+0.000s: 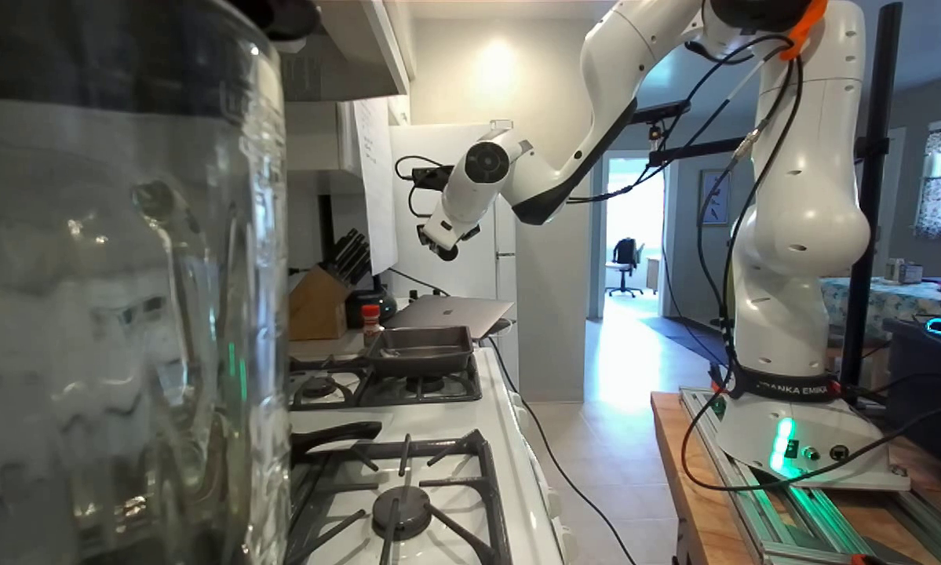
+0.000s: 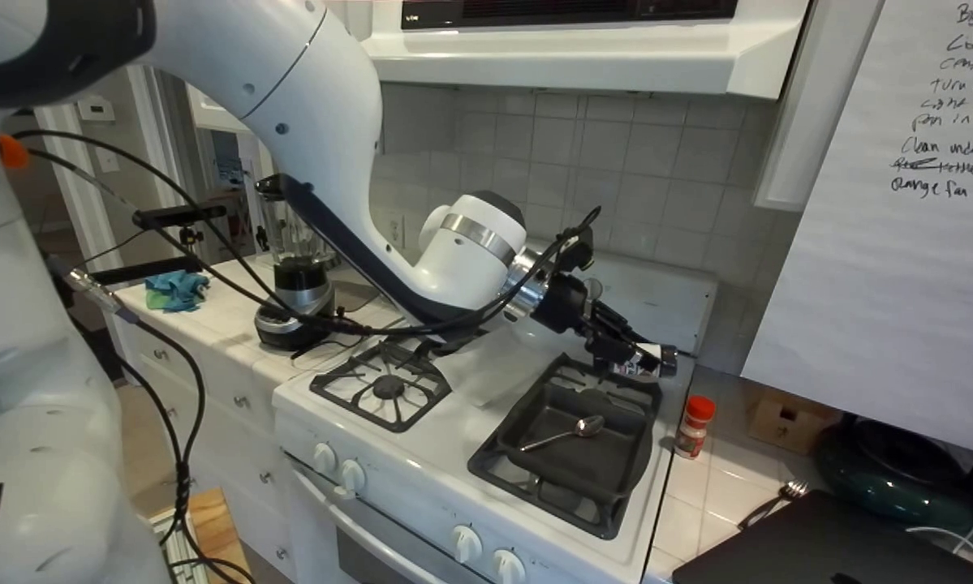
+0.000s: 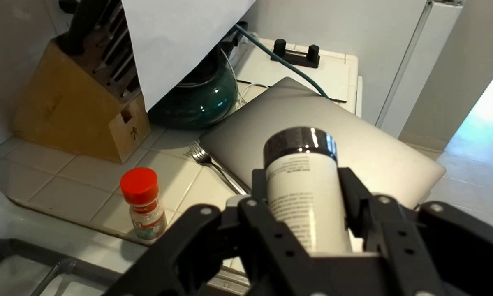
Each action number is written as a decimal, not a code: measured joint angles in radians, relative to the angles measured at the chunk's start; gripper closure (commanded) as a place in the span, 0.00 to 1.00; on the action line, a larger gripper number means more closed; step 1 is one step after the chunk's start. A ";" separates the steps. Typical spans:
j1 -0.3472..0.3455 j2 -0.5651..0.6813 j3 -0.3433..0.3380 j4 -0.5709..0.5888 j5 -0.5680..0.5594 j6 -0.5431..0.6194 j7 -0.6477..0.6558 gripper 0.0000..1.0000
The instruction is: Put some black pepper into the baking pan
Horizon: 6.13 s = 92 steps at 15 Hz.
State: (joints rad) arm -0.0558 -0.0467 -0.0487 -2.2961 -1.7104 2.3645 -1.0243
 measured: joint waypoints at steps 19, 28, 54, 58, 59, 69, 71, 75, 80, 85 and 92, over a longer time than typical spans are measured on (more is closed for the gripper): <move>0.050 0.005 0.065 -0.177 -0.520 -0.345 0.478 0.80; 0.053 0.032 0.066 -0.183 -0.581 -0.619 0.572 0.80; 0.074 0.090 0.077 -0.165 -0.534 -0.537 0.521 0.80; 0.038 0.034 0.030 -0.083 -0.440 -0.263 0.520 0.80; 0.023 0.018 0.012 -0.061 -0.416 -0.190 0.518 0.80; -0.093 -0.008 -0.156 0.053 0.095 0.408 0.234 0.80; -0.097 0.016 -0.180 0.043 0.252 0.468 0.127 0.80; -0.100 0.076 -0.204 -0.008 0.559 0.576 -0.078 0.80; -0.142 0.111 -0.119 -0.133 0.942 0.644 -0.306 0.80; -0.169 0.113 -0.039 -0.176 1.113 0.634 -0.397 0.55; -0.164 0.113 -0.051 -0.176 1.112 0.634 -0.397 0.80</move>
State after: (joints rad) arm -0.2194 0.0665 -0.0996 -2.4724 -0.5983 2.9987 -1.4218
